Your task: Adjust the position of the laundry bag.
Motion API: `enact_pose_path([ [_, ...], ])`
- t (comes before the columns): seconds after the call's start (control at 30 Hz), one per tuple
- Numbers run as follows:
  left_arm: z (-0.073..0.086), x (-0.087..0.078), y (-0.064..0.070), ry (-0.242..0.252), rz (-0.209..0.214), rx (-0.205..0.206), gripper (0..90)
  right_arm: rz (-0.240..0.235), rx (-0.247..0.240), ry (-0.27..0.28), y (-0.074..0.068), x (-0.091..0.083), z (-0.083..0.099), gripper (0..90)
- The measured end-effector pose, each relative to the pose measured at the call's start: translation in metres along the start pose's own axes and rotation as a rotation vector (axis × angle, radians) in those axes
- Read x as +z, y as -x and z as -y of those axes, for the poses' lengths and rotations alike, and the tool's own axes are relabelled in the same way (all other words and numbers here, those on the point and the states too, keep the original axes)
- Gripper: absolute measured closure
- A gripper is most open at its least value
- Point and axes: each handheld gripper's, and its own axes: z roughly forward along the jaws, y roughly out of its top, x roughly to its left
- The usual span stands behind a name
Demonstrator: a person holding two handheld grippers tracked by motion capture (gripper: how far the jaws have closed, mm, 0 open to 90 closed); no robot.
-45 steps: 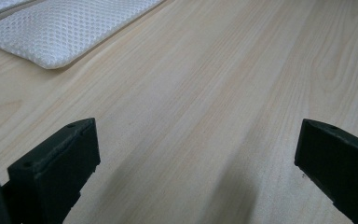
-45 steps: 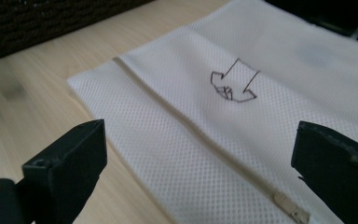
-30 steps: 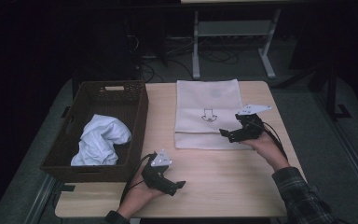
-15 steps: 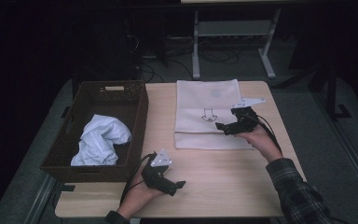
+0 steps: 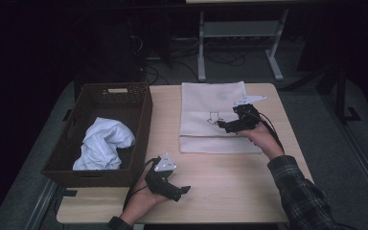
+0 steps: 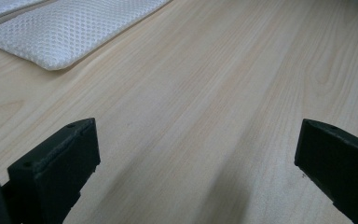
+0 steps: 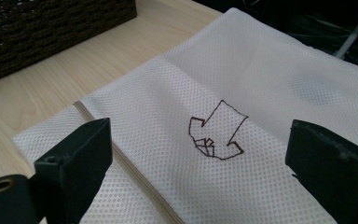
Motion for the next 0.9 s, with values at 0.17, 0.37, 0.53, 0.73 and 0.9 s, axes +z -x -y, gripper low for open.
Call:
enact_pose_path([
  [0.17, 0.000, 0.000, 0.000, -0.004, 0.000, 0.007, 0.0, 0.004, 0.001, -0.005, 0.004, 0.005, -0.004, 6.3],
  [0.37, 0.000, 0.000, 0.001, -0.003, -0.001, 0.005, 0.0, 0.008, 0.010, -0.002, 0.007, 0.012, -0.009, 7.0],
  [0.53, 0.000, -0.001, 0.001, 0.000, -0.003, 0.006, 0.0, 0.010, -0.003, -0.024, 0.008, 0.022, -0.013, 7.6],
  [0.73, 0.000, -0.001, 0.001, -0.001, -0.003, 0.010, 0.0, 0.008, 0.000, -0.038, 0.012, 0.031, -0.017, 12.0],
  [0.9, 0.000, -0.001, 0.001, -0.002, -0.003, 0.011, 0.0, 0.008, 0.019, -0.038, 0.017, 0.035, -0.021, 13.6],
])
